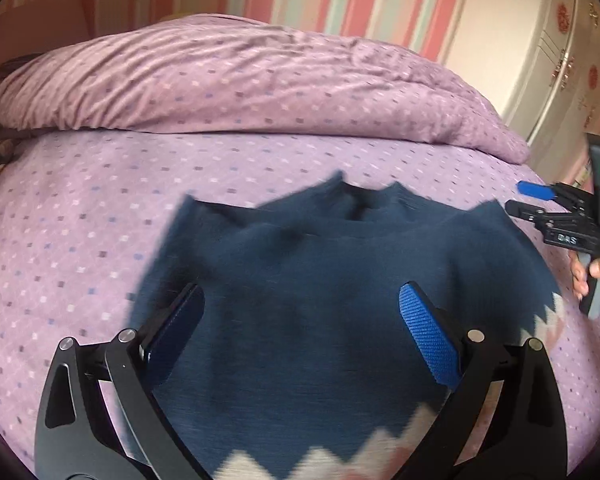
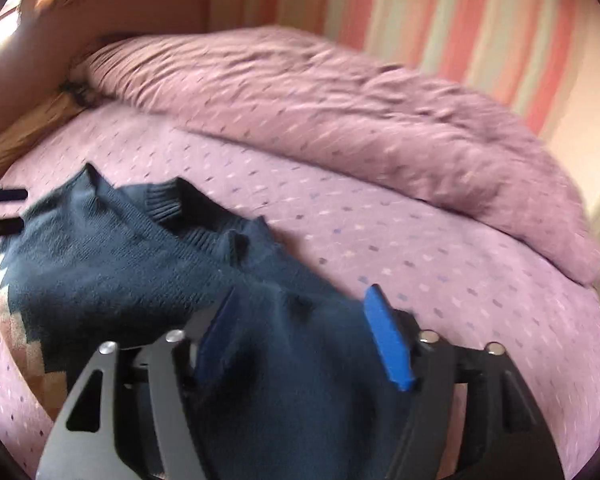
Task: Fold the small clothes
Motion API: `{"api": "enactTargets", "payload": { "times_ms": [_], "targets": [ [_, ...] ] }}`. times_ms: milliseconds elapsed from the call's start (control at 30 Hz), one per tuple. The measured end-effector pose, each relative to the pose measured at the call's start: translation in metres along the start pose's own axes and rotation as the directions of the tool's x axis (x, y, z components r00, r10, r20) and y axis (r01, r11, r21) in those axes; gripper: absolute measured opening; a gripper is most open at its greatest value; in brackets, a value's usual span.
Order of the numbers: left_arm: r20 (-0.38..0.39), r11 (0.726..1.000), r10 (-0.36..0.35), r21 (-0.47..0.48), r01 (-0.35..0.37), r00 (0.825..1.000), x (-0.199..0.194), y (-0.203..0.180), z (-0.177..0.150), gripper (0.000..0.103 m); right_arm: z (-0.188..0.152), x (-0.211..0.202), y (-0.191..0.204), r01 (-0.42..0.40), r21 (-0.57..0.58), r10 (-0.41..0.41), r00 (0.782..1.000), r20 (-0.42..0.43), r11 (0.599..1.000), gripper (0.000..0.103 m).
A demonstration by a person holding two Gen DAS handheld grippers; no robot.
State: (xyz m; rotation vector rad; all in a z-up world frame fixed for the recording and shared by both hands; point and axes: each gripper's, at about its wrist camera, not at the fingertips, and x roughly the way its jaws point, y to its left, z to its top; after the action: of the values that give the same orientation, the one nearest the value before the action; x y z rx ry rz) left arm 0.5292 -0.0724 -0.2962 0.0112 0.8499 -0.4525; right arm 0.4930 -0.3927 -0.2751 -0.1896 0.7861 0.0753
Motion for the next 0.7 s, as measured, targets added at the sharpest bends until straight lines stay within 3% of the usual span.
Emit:
{"api": "enactTargets", "payload": {
  "times_ms": [100,267,467,700],
  "targets": [
    [-0.03,1.0,0.024,-0.001,-0.024,0.999,0.014,-0.013,-0.009,0.097,-0.029,-0.006,0.002,0.014,0.077,-0.011,0.999,-0.039,0.997,0.063],
    [-0.106,0.992,0.123,-0.027,-0.126,0.987,0.043,-0.002,-0.026,0.096,-0.082,0.021,-0.008,0.11,0.19,-0.076,0.981,-0.179,0.976,0.041],
    [-0.104,0.976,0.218,0.003,-0.219,0.97,0.061,0.012,-0.043,0.099,-0.102,0.04,-0.019,0.111,0.271,-0.061,0.981,-0.186,0.956,0.043],
    [-0.103,0.966,0.258,0.01,-0.258,0.961,0.063,0.009,-0.04,0.1,-0.106,0.043,-0.019,0.126,0.279,-0.08,0.982,-0.17,0.952,0.051]
  ]
}}
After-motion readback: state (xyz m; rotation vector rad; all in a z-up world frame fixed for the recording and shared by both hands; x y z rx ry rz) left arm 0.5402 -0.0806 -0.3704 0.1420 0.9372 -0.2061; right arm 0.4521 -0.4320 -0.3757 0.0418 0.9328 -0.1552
